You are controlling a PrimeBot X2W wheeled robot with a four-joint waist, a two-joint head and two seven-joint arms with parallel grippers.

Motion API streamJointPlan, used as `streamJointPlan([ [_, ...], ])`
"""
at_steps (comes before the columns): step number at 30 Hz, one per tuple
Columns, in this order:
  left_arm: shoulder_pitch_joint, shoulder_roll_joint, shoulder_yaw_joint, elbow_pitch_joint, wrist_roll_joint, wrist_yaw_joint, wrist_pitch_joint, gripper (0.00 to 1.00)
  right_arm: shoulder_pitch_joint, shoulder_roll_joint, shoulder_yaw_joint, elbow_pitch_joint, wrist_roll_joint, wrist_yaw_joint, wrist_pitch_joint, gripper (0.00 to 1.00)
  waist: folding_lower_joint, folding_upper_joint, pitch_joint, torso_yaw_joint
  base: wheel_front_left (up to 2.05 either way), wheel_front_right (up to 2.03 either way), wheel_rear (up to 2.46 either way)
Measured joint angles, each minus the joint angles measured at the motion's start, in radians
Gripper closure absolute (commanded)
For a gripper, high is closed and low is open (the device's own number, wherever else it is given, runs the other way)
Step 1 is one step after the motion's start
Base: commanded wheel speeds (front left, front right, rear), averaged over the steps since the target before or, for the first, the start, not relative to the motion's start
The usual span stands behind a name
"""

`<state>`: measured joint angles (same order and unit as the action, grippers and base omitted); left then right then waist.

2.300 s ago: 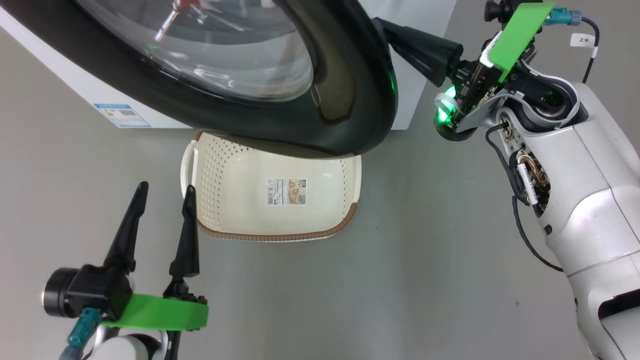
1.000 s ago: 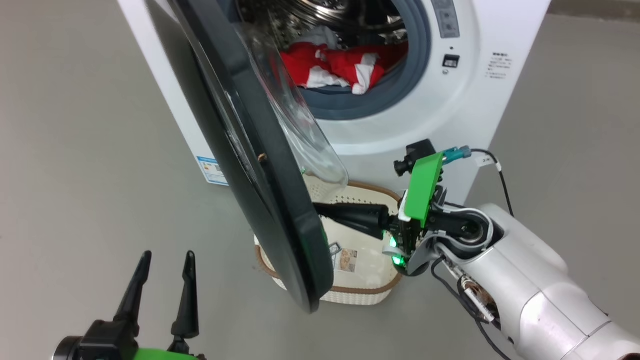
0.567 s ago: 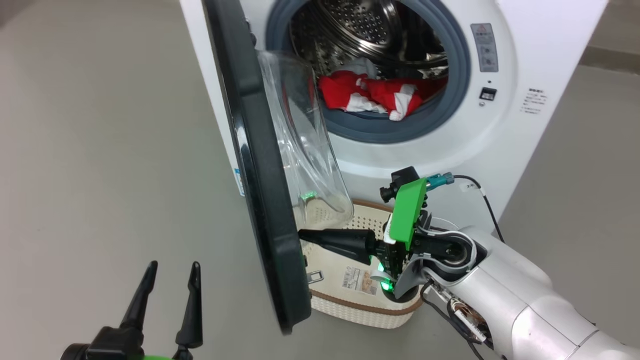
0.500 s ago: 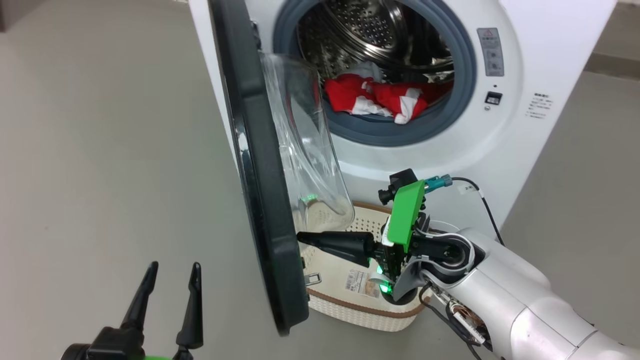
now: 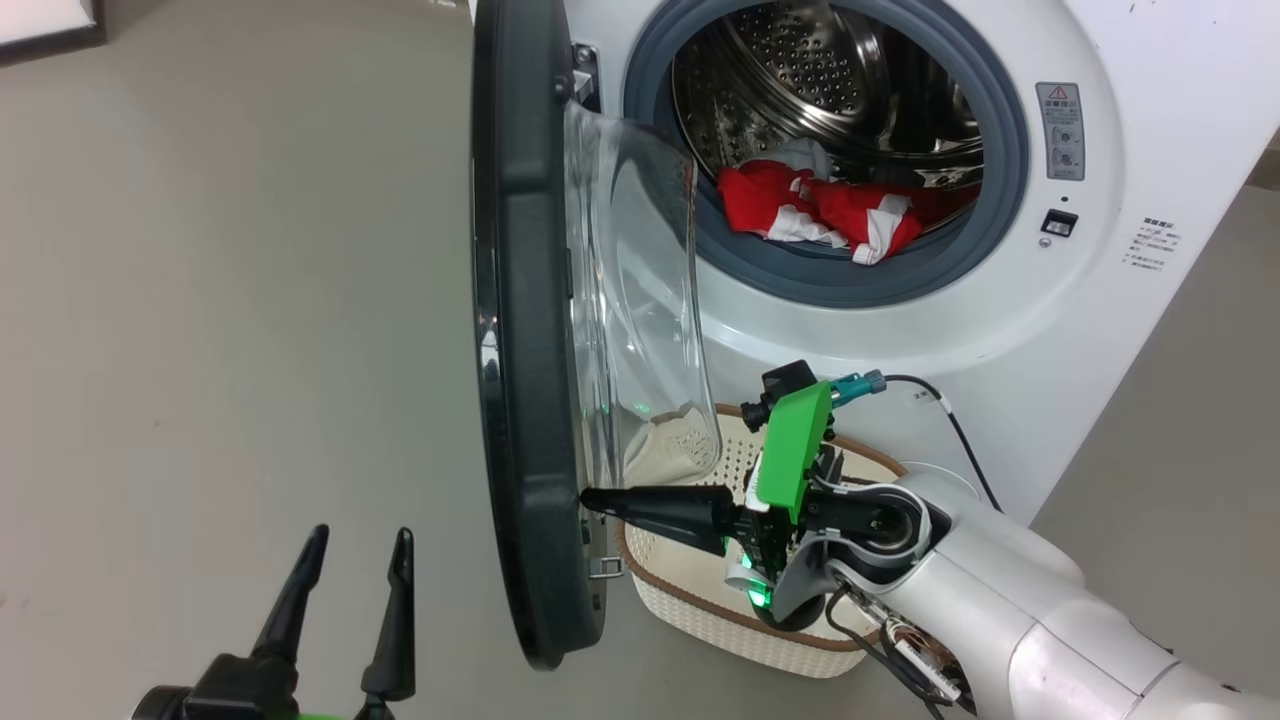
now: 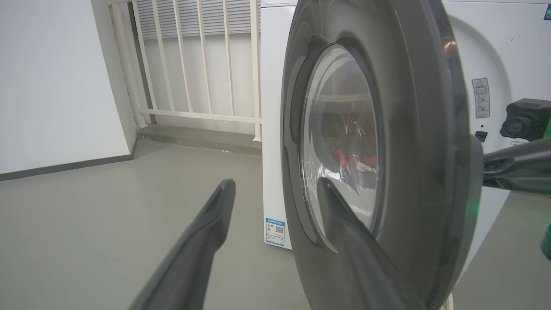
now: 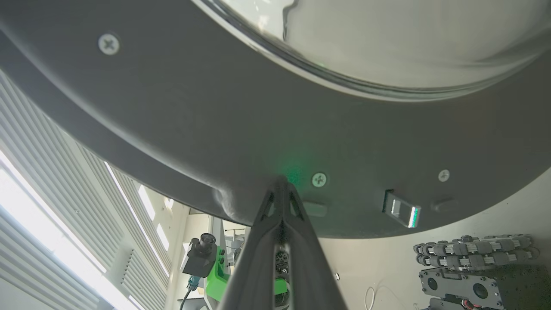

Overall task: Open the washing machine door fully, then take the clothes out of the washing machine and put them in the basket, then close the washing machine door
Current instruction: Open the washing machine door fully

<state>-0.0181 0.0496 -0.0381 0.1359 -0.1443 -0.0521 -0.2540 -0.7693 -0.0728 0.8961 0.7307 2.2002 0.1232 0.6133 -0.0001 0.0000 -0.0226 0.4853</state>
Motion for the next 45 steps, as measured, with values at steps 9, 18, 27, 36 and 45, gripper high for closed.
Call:
streamJointPlan([
  [9, 0.0, 0.0, -0.002, -0.005, -0.007, 0.009, 0.0, 0.0, -0.019, 0.001, 0.025, 0.016, 0.011, 0.0, -0.026, 1.0, 0.0, 0.0, 0.011, 0.008, 0.0, 0.0, 0.0],
  [18, 0.0, 0.0, -0.001, -0.003, -0.011, 0.017, 0.0, 0.0, -0.032, 0.01, 0.028, 0.049, -0.031, 0.0, -0.103, 0.0, 0.0, 0.0, 0.001, -0.001, 0.0, 0.0, 0.0],
  [27, 0.0, 0.004, 0.002, 0.012, -0.028, 0.018, 0.0, 0.0, 0.057, -0.05, -0.007, -0.036, -0.357, 0.0, -0.359, 0.0, 0.0, 0.0, -0.023, -0.022, 0.0, 0.0, 0.0],
  [36, 0.003, 0.007, 0.0, 0.027, -0.044, 0.027, 0.002, 0.0, 0.137, -0.116, 0.058, -0.065, -0.705, 0.0, -0.745, 0.0, 0.0, 0.0, -0.052, -0.056, 0.0, 0.0, 0.0],
  [45, 0.032, 0.018, 0.0, 0.021, -0.044, 0.035, 0.007, 0.0, 0.167, -0.117, -0.058, 0.028, -0.91, 0.0, -0.861, 0.0, 0.0001, 0.0, -0.063, -0.086, 0.0, 0.0, 0.0],
])
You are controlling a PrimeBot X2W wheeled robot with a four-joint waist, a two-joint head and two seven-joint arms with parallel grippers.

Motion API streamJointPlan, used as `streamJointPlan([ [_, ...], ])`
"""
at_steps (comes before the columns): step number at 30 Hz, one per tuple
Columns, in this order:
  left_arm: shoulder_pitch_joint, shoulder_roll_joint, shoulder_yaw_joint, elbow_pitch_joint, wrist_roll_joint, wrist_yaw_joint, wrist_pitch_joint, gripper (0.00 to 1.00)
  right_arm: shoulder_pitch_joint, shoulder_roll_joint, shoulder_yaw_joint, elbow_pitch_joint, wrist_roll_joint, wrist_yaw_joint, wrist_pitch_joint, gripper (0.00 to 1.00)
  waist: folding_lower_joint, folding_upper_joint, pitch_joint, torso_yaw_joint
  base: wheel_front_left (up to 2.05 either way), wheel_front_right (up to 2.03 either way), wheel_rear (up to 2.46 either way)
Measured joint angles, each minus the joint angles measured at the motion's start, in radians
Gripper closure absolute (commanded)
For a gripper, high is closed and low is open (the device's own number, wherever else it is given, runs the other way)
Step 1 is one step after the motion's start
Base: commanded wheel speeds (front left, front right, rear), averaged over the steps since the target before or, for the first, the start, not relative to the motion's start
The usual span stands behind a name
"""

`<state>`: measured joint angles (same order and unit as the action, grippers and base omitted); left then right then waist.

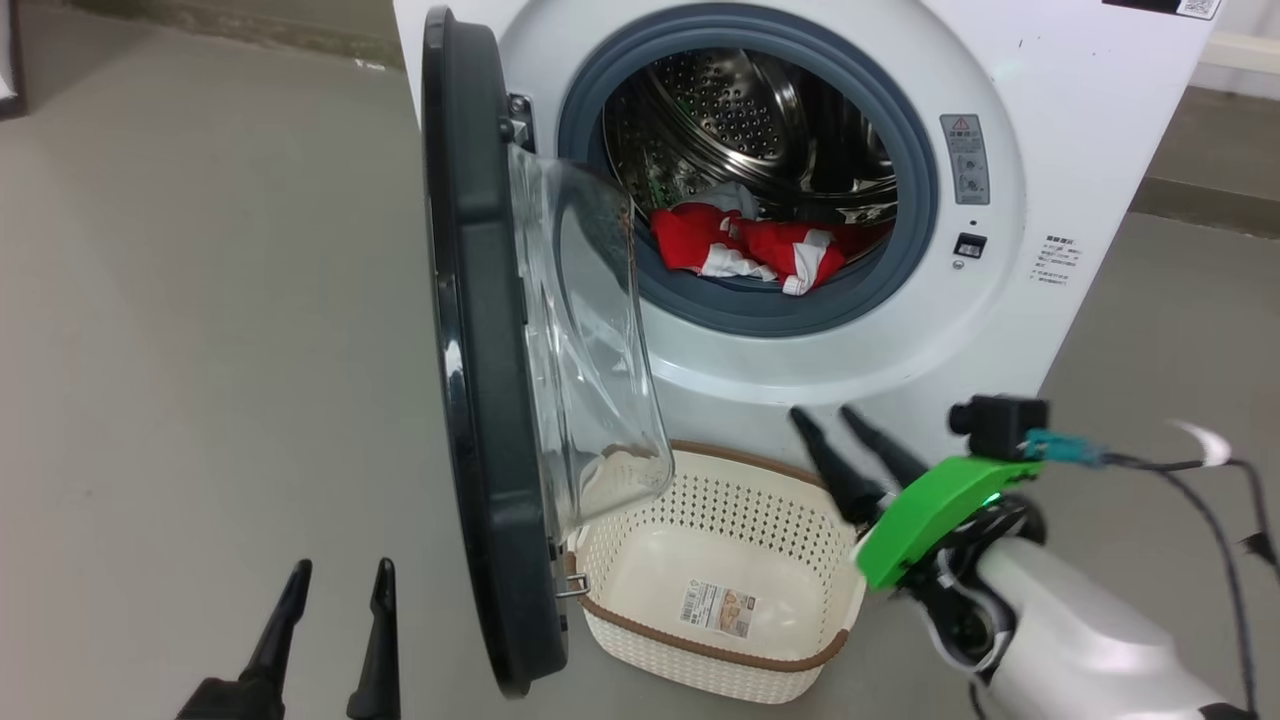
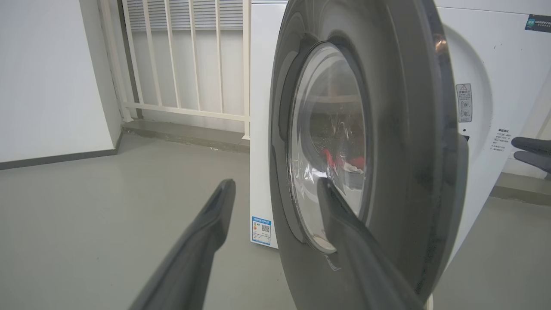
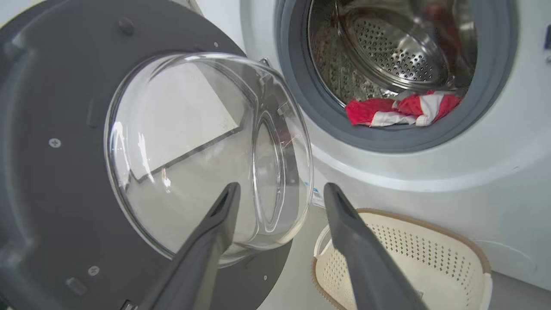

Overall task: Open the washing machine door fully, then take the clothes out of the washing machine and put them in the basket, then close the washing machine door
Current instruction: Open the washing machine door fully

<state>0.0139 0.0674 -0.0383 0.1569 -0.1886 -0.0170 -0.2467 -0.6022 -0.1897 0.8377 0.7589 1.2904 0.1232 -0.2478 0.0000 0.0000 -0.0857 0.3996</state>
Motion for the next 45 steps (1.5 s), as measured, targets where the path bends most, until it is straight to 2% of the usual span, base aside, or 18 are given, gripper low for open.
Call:
streamJointPlan([
  [4, 0.006, 0.004, -0.004, -0.003, -0.006, 0.0, 0.0, 0.0, 0.055, 0.01, -0.23, -0.015, -0.267, 0.0, -0.001, 0.0, 0.0, 0.0001, -0.003, -0.005, 0.0, 0.0, 0.0],
  [8, 0.008, 0.006, -0.01, -0.004, -0.006, 0.0, 0.004, 0.0, 0.198, 0.064, -0.439, -0.083, -0.532, 0.0, -0.003, 0.0, 0.0, 0.0, -0.009, -0.009, 0.0, 0.0, 0.0],
  [14, 0.008, 0.014, -0.018, -0.004, -0.006, 0.005, 0.005, 0.0, 0.389, 0.131, -0.652, -0.239, -0.833, 0.0, -0.004, 0.0, 0.0, 0.0, -0.019, -0.01, 0.0, 0.0, 0.0],
  [17, 0.01, 0.015, -0.021, -0.004, -0.006, 0.008, 0.005, 0.0, 0.443, 0.137, -0.696, -0.264, -0.87, 0.0, -0.005, 0.0, 0.0, 0.0001, -0.024, -0.009, 0.0, 0.0, 0.0],
  [21, 0.013, 0.017, -0.023, -0.004, -0.007, 0.009, 0.005, 0.0, 0.482, 0.139, -0.693, -0.278, -0.849, 0.0, -0.005, 0.0, -0.0001, 0.0001, -0.03, -0.009, 0.0, 0.0, 0.0],
  [41, 0.03, 0.04, -0.038, -0.004, -0.014, 0.02, 0.016, 0.0, 0.486, 0.139, -0.686, -0.272, -0.816, 0.001, -0.005, 0.0, 0.0, 0.0001, -0.028, -0.013, 0.0, 0.0, 0.0],
  [42, 0.03, 0.044, -0.043, -0.003, -0.011, 0.02, 0.021, 0.19, 0.486, 0.139, -0.686, -0.271, -0.814, 0.001, -0.005, 0.0, 0.0, 0.0, -0.028, -0.013, 0.0, 0.0, 0.0],
  [44, 0.03, 0.046, -0.048, -0.003, -0.01, 0.021, 0.027, 1.0, 0.486, 0.139, -0.686, -0.27, -0.81, 0.001, -0.005, 0.0, 0.0, 0.0, -0.028, -0.014, 0.0, 0.0, 0.0],
  [45, 0.029, 0.047, -0.051, -0.004, -0.009, 0.022, 0.032, 1.0, 0.486, 0.139, -0.686, -0.269, -0.808, 0.001, -0.005, 0.0, 0.0, 0.0001, -0.028, -0.014, 0.0, 0.0, 0.0],
])
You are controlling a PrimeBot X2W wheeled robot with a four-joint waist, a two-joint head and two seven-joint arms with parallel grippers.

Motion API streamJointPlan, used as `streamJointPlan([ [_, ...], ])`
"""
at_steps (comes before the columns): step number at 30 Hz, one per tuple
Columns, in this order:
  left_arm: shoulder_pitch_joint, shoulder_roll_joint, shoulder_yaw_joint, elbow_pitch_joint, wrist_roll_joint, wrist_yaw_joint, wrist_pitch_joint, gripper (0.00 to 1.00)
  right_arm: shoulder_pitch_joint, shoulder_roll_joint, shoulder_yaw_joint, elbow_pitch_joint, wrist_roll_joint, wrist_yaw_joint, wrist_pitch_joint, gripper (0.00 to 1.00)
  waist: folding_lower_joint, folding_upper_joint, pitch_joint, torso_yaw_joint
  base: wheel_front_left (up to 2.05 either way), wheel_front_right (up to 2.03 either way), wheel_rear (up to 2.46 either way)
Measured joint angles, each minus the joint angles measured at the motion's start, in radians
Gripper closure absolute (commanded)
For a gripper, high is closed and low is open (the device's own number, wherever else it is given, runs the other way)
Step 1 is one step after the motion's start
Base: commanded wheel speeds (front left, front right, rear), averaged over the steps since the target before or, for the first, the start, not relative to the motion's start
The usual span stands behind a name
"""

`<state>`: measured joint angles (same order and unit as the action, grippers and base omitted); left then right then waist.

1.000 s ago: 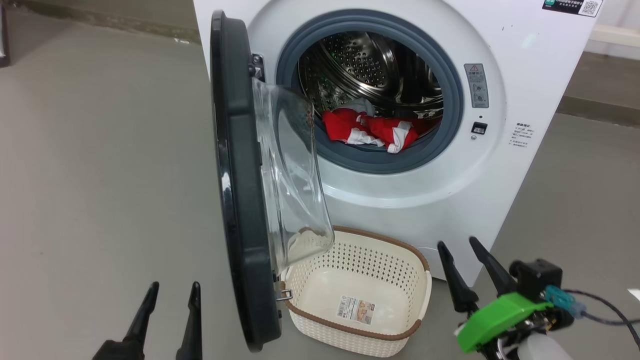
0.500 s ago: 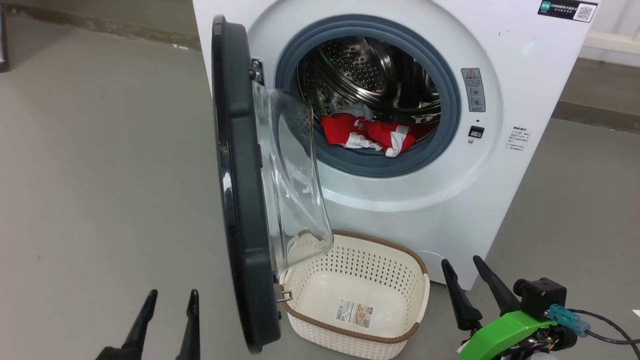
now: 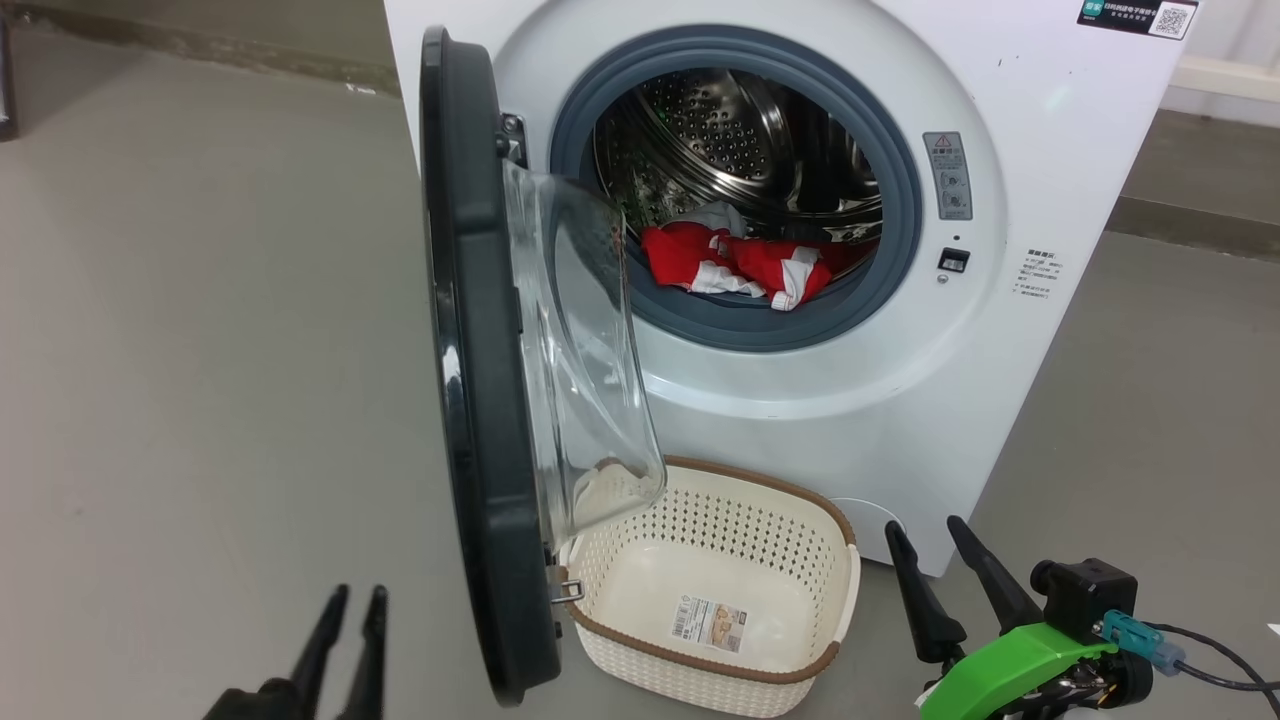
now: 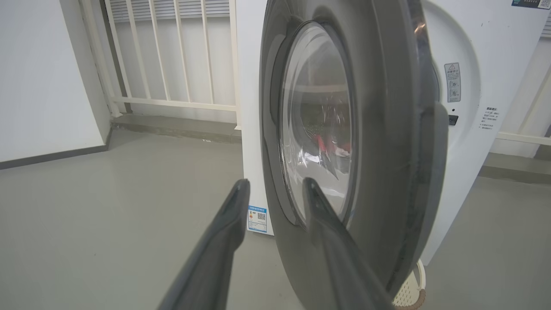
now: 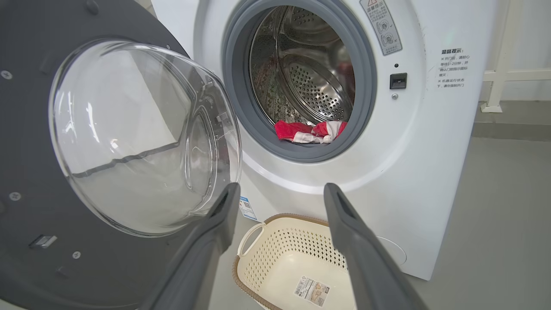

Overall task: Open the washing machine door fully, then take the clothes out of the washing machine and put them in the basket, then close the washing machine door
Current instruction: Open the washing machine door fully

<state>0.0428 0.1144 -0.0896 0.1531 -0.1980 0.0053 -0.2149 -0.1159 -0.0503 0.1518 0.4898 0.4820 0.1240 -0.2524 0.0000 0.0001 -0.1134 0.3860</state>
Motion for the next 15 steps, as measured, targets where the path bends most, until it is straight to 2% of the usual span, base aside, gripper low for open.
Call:
streamJointPlan([
  [6, -0.018, 0.005, -0.007, -0.053, 0.005, 0.005, 0.002, 1.0, 0.0, 0.0, 0.001, 0.006, 0.001, 0.0, 0.0, 0.0, 0.0, 0.0, -0.001, 0.001, 0.0, 0.0, 0.0],
  [15, -0.185, 0.02, -0.051, -0.242, 0.035, 0.003, 0.021, 1.0, -0.001, 0.0, 0.013, 0.016, 0.001, 0.0, 0.0, 0.0, 0.0, 0.0, -0.001, -0.009, 0.0, 0.0, 0.0],
])
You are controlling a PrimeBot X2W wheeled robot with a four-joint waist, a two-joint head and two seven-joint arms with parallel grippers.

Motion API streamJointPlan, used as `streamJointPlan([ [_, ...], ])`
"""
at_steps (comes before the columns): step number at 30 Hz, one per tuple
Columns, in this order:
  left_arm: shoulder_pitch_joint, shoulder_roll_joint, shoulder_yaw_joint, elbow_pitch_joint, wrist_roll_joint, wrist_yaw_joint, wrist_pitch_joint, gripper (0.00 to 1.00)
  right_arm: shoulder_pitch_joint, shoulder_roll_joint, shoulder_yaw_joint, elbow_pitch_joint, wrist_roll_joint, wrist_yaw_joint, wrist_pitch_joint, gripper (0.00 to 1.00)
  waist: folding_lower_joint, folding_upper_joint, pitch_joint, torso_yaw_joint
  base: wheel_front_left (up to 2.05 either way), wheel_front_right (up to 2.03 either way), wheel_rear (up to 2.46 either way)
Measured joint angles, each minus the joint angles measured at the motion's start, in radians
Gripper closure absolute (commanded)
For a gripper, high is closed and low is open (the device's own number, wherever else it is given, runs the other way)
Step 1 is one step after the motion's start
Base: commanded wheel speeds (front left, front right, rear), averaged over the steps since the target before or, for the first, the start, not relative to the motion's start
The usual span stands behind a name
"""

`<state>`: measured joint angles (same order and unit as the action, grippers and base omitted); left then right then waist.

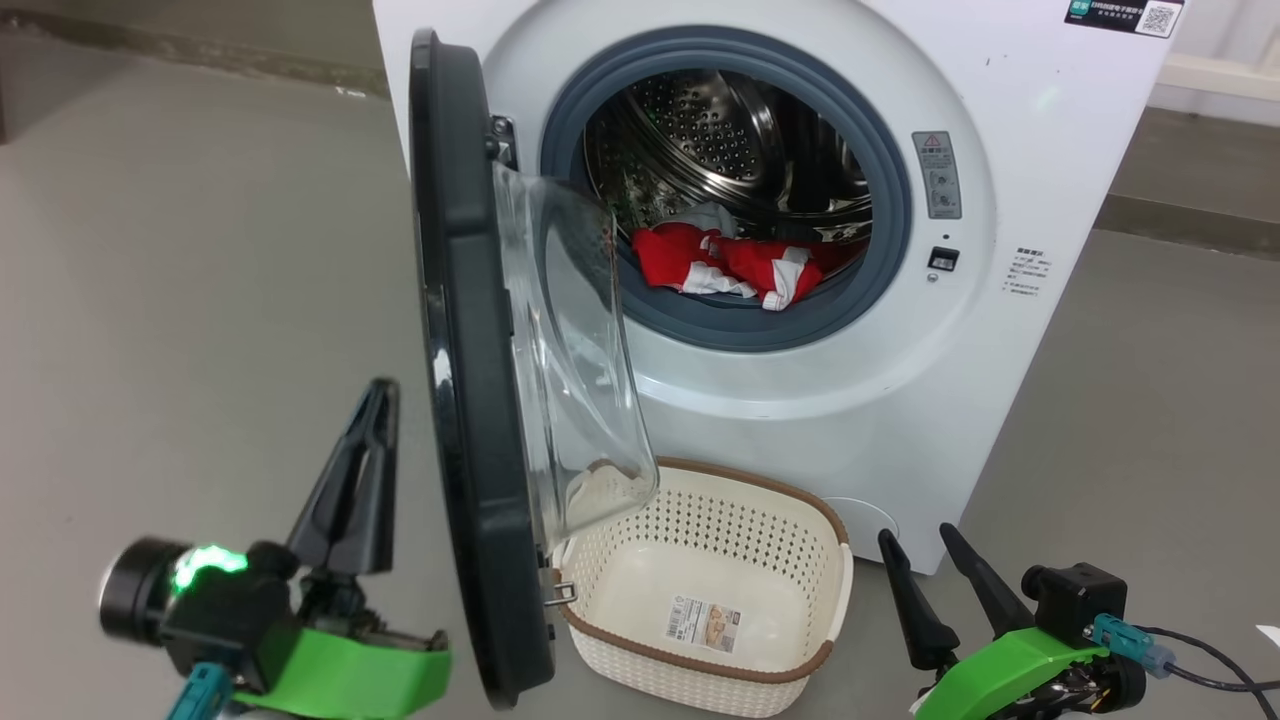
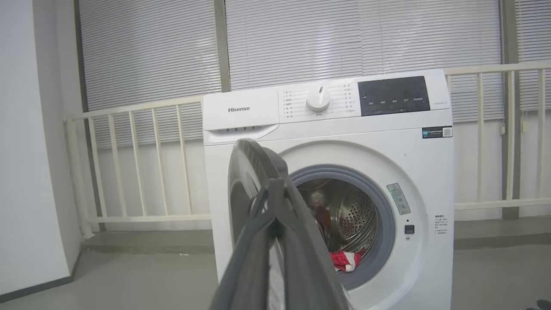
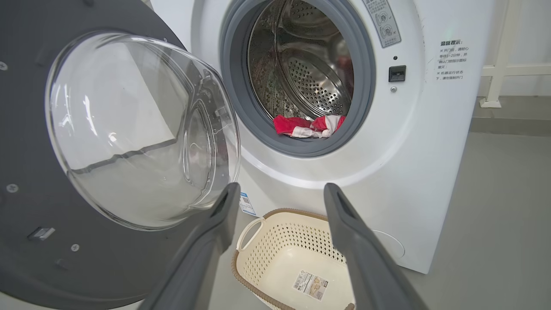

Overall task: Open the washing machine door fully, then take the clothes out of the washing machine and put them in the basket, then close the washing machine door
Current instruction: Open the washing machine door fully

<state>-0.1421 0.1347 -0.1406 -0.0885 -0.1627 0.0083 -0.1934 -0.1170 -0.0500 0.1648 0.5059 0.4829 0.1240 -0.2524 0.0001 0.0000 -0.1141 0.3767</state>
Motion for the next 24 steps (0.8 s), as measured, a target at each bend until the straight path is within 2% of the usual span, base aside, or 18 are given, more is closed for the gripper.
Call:
streamJointPlan([
  [5, -0.05, -0.022, -0.065, -0.072, 0.012, -0.012, 0.036, 1.0, -0.003, 0.0, 0.002, 0.003, 0.0, 0.0, 0.0, 0.0, 0.0, 0.0, 0.002, -0.015, 0.0, 0.0, 0.0],
  [9, -0.05, -0.053, -0.139, -0.072, -0.003, -0.028, 0.068, 1.0, -0.008, 0.0, 0.002, 0.004, 0.0, 0.0, 0.0, 0.0, 0.0, 0.0, 0.007, -0.027, 0.0, 0.0, 0.0],
  [19, -0.04, -0.074, -0.237, 0.088, -0.055, -0.007, 0.104, 1.0, -0.011, 0.0, 0.002, 0.006, 0.001, 0.0, 0.0, 0.0, 0.0, 0.0, 0.024, -0.05, 0.0, 0.0, 0.0],
  [24, -0.02, -0.078, -0.248, 0.181, -0.056, 0.015, 0.105, 1.0, -0.011, 0.0, 0.003, 0.006, 0.003, 0.0, 0.0, 0.0, 0.0, 0.0, 0.024, -0.053, 0.0, 0.0, 0.0],
])
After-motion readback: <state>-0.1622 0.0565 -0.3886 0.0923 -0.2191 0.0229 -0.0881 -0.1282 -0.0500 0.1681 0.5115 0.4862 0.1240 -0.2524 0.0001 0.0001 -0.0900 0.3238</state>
